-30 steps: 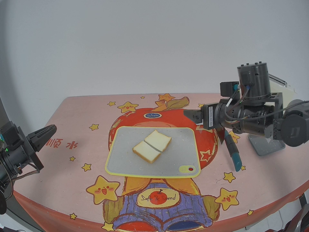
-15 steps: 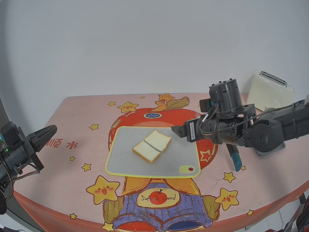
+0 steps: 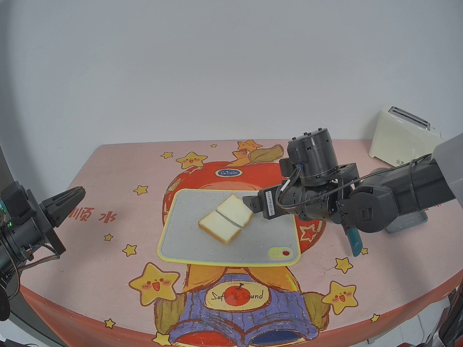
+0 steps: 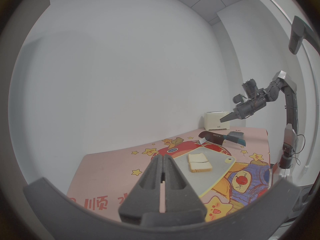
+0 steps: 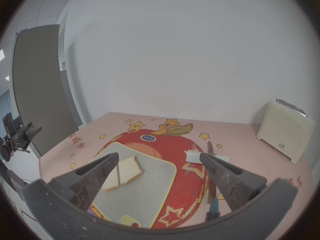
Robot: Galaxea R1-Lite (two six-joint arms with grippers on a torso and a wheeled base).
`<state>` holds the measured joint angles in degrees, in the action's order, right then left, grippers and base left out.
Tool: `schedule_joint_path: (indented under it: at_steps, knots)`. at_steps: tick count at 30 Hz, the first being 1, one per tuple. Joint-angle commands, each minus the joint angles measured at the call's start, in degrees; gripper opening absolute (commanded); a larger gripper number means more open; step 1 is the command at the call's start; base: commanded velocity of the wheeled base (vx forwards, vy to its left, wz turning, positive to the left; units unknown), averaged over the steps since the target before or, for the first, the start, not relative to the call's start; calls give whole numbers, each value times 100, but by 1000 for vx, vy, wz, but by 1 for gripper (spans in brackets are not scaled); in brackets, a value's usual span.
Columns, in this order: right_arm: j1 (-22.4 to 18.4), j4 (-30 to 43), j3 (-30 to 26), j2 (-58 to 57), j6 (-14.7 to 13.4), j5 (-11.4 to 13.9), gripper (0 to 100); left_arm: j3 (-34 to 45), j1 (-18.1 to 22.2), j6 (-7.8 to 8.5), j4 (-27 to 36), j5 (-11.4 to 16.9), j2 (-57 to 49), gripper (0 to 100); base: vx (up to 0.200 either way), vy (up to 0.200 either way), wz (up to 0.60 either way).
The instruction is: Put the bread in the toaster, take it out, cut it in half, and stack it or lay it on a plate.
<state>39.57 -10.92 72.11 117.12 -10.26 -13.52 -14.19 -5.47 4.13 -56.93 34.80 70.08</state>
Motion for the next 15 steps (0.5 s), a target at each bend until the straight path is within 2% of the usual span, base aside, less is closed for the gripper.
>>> schedule_joint_path:
  at_steps: [1,15]
  knots:
    - [-28,29,31,101,-2,-2,100,-5,2,0,-2,0,5,0,0,0,0]
    - [-55,73,5,215,7,-10,100,4,-6,0,-2,0,-3,0,0,0,0]
